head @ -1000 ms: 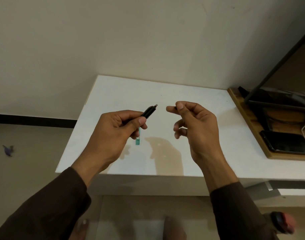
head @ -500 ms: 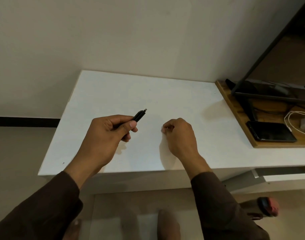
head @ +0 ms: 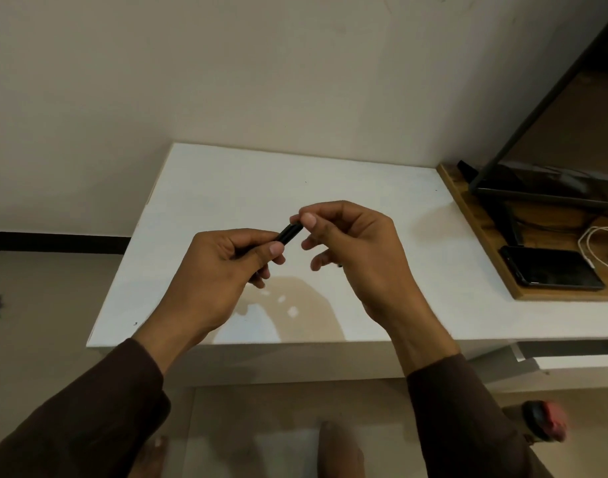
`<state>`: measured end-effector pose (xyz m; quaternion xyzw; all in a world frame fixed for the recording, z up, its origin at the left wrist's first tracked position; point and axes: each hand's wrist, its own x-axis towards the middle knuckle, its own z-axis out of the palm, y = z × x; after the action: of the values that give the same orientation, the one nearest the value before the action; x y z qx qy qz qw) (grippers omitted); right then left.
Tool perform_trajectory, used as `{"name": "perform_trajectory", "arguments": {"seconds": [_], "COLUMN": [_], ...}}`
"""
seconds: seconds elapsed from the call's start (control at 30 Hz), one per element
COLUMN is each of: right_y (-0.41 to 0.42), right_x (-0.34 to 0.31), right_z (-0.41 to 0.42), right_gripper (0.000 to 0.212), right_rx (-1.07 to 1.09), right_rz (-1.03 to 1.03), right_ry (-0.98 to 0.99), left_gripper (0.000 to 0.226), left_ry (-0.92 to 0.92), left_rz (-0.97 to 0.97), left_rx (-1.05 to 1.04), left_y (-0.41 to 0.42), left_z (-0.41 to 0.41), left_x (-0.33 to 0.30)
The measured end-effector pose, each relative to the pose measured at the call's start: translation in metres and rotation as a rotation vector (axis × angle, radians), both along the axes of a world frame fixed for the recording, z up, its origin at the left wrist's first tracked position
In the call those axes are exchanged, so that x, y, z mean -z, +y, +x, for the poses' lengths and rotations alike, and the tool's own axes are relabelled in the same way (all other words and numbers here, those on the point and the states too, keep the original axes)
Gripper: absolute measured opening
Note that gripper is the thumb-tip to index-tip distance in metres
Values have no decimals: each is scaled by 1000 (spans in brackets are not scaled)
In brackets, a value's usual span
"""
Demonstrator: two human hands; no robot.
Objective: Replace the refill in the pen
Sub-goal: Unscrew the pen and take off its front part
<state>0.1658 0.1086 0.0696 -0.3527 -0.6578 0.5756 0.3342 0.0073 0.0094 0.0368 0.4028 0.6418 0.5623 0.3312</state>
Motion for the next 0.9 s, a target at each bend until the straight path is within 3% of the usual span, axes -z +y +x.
{"name": "perform_trajectory", "arguments": {"seconds": [0.33, 0.7, 0.9], "right_y": [3, 1, 8], "right_x": [2, -1, -2], "right_z": [1, 1, 6], "right_gripper": [6, 9, 14], "right_rx": [-4, -5, 49], "right_rz": [-56, -34, -76], "right_ry": [27, 32, 12], "left_gripper": [15, 15, 14], "left_ry": [35, 97, 32], "left_rz": [21, 6, 7], "left_rx": [19, 11, 2], "left_y": [-1, -3, -4], "left_z": [1, 0, -2], "left_x": [-3, -6, -5]}}
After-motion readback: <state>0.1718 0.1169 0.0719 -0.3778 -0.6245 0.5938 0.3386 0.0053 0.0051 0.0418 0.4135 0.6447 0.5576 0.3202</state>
